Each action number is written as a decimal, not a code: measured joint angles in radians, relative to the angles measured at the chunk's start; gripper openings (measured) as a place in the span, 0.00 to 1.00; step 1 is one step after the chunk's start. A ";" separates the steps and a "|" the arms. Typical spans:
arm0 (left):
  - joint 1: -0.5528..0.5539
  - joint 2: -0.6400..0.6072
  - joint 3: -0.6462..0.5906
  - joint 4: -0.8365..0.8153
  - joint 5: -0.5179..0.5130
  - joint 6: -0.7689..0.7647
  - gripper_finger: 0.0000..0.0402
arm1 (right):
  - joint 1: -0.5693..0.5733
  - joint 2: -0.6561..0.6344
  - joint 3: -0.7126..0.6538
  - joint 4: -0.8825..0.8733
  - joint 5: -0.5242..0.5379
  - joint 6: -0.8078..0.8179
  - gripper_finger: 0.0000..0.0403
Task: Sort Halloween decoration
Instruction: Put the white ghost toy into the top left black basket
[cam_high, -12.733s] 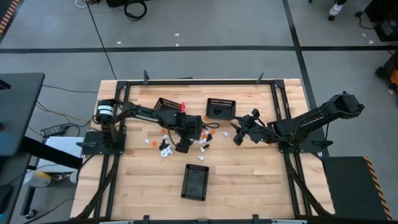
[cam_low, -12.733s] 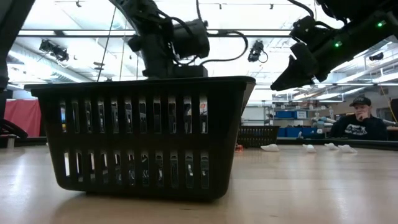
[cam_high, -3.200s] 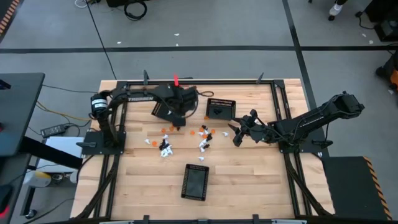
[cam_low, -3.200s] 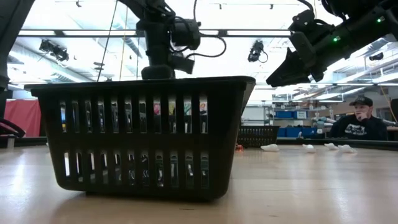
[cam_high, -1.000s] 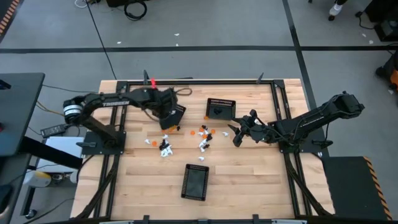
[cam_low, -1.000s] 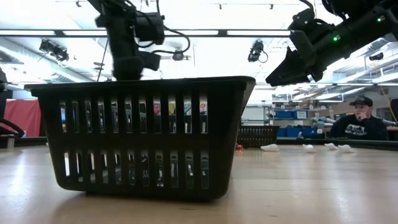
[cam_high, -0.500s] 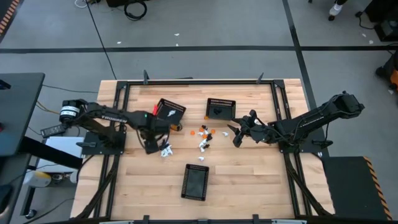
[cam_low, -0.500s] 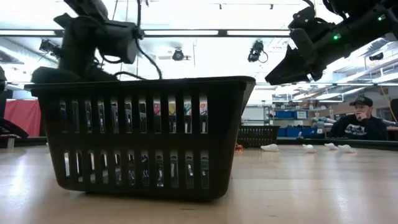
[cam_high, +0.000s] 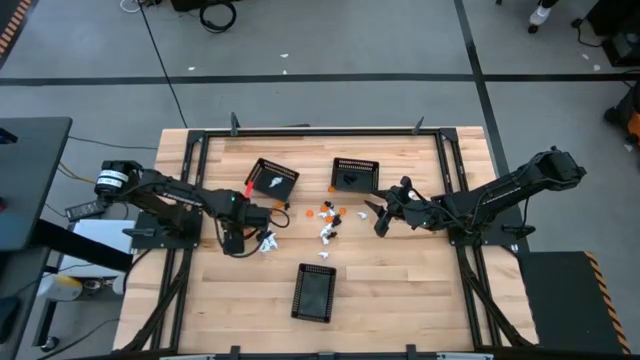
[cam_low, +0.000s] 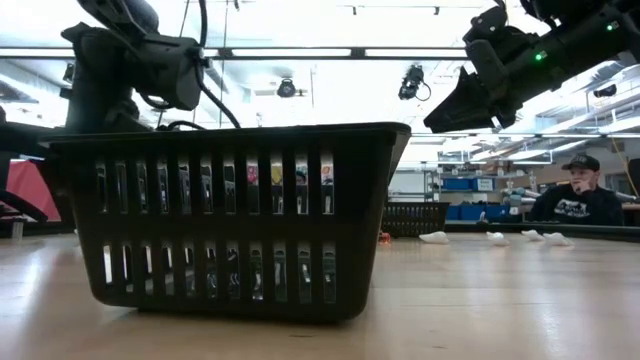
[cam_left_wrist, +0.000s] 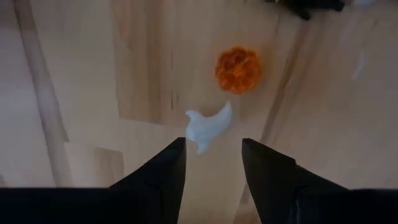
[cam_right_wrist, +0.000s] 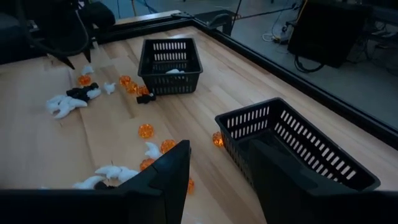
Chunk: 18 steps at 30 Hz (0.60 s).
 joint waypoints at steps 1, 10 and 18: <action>0.000 0.000 0.000 0.010 0.000 -0.021 0.42 | 0.000 0.000 0.000 0.001 0.000 0.000 0.42; 0.016 0.005 0.002 0.069 0.012 -0.068 0.42 | 0.000 0.000 0.000 0.010 -0.001 0.002 0.42; 0.008 0.016 0.101 0.106 0.048 -0.052 0.39 | 0.000 0.000 0.000 0.012 -0.001 0.001 0.42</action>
